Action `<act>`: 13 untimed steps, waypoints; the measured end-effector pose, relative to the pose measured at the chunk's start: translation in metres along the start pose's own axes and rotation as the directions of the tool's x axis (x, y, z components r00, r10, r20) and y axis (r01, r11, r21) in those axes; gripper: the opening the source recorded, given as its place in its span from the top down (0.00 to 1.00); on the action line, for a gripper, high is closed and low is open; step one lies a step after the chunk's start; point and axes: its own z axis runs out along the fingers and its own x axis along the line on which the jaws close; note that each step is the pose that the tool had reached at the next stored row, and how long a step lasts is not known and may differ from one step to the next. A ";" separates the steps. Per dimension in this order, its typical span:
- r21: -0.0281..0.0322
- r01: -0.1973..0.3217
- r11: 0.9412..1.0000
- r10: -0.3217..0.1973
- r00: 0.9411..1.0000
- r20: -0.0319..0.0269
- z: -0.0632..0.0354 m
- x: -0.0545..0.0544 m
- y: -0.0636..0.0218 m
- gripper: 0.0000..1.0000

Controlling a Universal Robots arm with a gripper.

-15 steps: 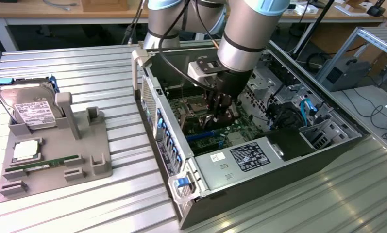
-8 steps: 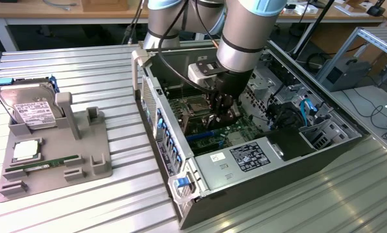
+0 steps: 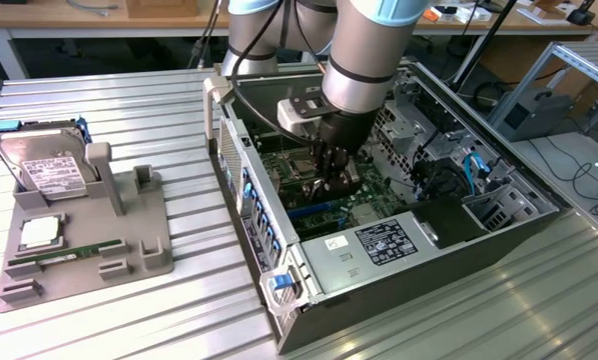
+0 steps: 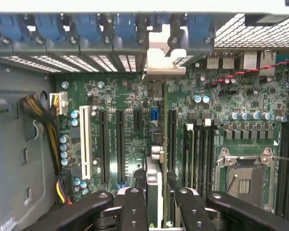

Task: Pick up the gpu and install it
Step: 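Insert the gpu into the slot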

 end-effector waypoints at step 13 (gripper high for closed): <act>0.001 -0.010 1.000 0.010 1.000 -0.003 0.0045 0.000 0.0137 0.73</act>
